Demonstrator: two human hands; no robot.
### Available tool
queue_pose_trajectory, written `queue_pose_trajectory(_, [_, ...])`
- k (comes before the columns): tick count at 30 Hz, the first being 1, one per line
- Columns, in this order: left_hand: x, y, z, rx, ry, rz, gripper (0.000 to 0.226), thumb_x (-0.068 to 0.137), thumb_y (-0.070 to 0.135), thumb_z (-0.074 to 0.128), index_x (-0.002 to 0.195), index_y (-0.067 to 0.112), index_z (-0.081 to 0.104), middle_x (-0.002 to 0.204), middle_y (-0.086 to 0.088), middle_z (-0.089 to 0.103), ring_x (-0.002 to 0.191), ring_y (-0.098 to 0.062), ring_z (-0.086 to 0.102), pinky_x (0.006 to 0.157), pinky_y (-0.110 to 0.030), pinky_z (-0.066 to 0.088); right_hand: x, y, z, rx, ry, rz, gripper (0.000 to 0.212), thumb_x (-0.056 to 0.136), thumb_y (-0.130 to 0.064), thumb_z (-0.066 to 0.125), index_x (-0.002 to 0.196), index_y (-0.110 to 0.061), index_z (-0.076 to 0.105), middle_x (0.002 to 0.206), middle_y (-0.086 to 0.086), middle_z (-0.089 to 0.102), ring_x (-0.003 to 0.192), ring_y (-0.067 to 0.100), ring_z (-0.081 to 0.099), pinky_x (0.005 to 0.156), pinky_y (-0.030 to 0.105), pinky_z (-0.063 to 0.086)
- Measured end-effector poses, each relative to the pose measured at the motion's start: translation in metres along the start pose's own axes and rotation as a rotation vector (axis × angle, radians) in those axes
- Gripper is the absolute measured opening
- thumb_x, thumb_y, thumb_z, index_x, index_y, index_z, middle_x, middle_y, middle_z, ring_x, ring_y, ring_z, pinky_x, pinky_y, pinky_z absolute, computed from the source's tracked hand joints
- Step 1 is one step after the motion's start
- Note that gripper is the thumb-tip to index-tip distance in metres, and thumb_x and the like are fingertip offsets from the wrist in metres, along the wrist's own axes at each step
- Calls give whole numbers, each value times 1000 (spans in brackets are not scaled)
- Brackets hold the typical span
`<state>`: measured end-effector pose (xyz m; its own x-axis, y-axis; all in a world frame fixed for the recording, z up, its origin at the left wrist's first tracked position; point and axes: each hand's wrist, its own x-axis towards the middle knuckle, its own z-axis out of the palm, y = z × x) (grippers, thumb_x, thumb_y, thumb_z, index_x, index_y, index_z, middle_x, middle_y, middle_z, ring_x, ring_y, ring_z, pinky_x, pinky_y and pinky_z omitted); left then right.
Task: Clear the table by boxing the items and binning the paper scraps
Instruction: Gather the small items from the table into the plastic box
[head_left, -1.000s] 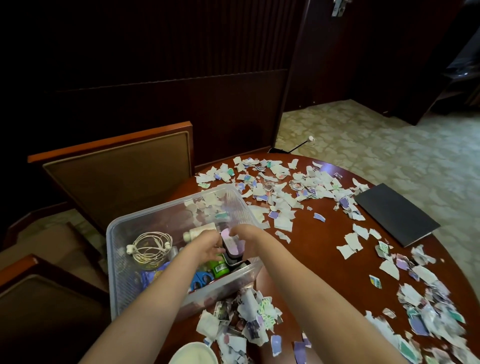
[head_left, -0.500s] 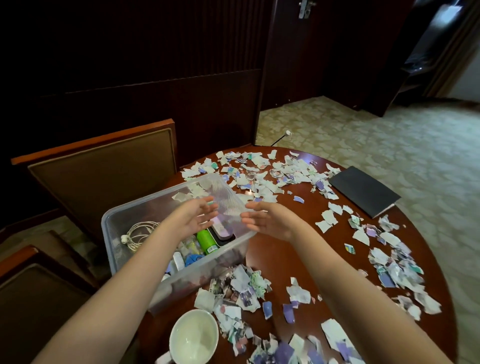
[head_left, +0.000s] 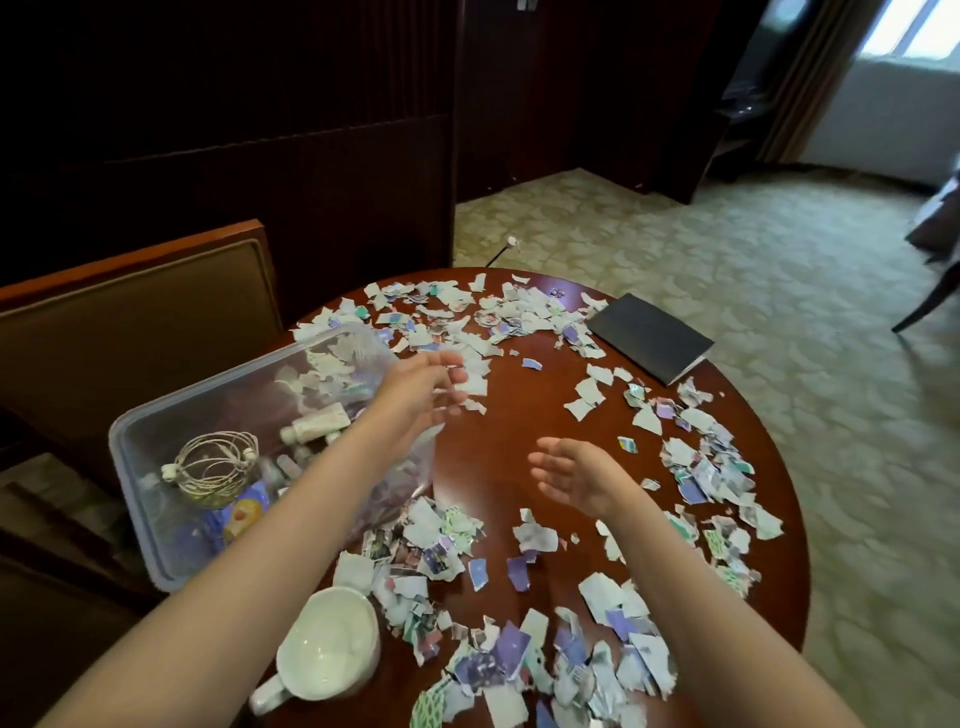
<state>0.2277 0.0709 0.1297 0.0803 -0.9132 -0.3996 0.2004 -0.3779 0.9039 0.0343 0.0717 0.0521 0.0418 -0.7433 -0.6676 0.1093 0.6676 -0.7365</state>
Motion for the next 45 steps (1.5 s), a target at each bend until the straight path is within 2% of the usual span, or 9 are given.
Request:
queue_pose_trajectory(12, [-20,-83,107,89,31,-168,33,89,-9,36,81,15,56,77,-1,59,63,-12,54,59,-24,44,4,9,-92,-18,10,30,22,94,-3,39,110,-7,54,88,7,61,74,18,57,69,27,49])
queue_pose_trajectory(16, [-27,-112,128,158,36,-230,33,91,-7,35,81,17,56,78,0,58,64,-12,54,60,-24,45,3,19,-120,2,31,19,24,95,-4,39,114,-6,53,97,10,60,82,22,57,77,31,50])
queue_pose_trajectory(19, [-29,-126,136,205,32,-244,33,92,-6,35,80,17,55,78,0,57,63,-13,53,57,-22,45,0,23,-134,35,41,-5,16,96,-9,44,107,-5,55,94,9,61,85,23,58,79,31,50])
queue_pose_trajectory(22, [-32,-136,142,217,-13,-260,31,92,-5,36,81,17,55,78,0,58,62,-12,53,55,-21,44,-8,27,-144,69,76,-10,12,96,-11,45,97,-6,56,86,7,59,76,19,57,70,26,49])
queue_pose_trajectory(32, [-41,-153,163,267,-123,-248,26,92,-2,40,82,18,54,80,0,56,60,-10,50,56,-20,41,-33,47,-171,111,244,16,28,94,-14,52,120,-4,55,89,8,61,83,21,59,68,27,51])
queue_pose_trajectory(35, [-38,-164,169,341,-155,-259,23,92,3,47,80,21,54,78,1,56,62,-9,52,65,-25,49,-31,48,-181,101,301,48,31,92,-10,54,121,-2,56,87,8,60,86,22,59,77,30,50])
queue_pose_trajectory(37, [-33,-166,176,327,-168,-280,19,93,4,49,84,19,56,79,0,56,62,-10,53,70,-30,52,-27,46,-187,89,306,55,31,91,-8,55,121,-2,58,88,9,60,78,20,59,70,28,50])
queue_pose_trajectory(41, [-8,-153,197,311,-146,-225,15,94,4,45,94,15,55,82,2,56,63,-9,51,57,-21,42,-9,25,-201,68,280,35,25,93,-7,49,117,-2,57,95,12,62,81,21,60,63,24,49])
queue_pose_trajectory(45, [23,-151,225,299,-121,-206,18,93,5,44,90,18,56,84,1,58,64,-7,52,56,-19,43,21,-2,-218,-4,237,25,18,95,-10,47,110,-6,56,83,7,59,69,15,55,62,23,46])
